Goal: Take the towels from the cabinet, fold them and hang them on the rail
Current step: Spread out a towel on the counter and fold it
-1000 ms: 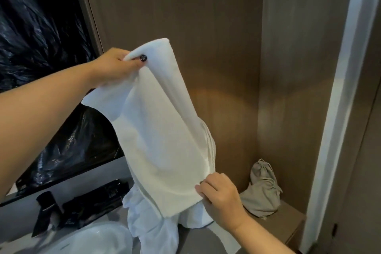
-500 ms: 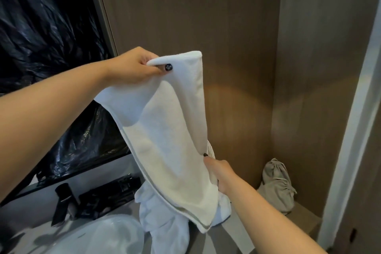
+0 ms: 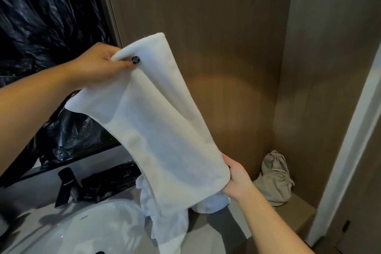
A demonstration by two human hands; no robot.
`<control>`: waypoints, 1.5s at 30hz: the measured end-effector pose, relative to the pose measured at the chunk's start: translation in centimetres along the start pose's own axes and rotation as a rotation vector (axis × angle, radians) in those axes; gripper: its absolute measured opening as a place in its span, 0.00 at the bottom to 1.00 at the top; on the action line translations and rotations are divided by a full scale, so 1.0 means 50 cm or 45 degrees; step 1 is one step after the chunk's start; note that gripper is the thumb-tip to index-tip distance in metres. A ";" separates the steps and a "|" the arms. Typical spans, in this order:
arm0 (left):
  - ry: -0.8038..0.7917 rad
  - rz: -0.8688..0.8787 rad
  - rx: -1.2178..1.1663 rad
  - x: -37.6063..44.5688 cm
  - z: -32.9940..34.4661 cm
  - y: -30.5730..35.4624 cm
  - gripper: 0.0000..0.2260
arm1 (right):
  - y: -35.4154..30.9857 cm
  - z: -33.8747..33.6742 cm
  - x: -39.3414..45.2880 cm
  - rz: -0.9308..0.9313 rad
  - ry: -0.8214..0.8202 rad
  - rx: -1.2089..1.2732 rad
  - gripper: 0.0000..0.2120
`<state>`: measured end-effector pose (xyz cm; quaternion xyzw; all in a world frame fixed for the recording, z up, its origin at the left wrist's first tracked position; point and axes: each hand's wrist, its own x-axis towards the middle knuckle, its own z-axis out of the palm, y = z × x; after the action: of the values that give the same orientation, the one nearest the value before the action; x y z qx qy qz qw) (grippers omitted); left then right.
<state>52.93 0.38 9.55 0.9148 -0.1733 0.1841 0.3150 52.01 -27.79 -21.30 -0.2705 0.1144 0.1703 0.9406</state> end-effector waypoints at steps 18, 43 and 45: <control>-0.067 0.081 0.178 0.006 -0.017 0.018 0.11 | 0.056 -0.024 0.041 -0.139 0.475 -0.503 0.10; -0.300 0.209 0.104 -0.047 0.006 -0.003 0.10 | -0.233 0.531 -0.177 -1.615 -0.488 -2.716 0.10; -0.300 0.131 0.099 -0.057 0.016 -0.034 0.12 | -0.247 0.535 -0.180 -1.653 -0.447 -2.674 0.09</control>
<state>51.37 1.69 6.82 0.9315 -0.2485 0.0978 0.2470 51.78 -25.30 9.41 -0.8708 -0.3586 -0.2825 0.1826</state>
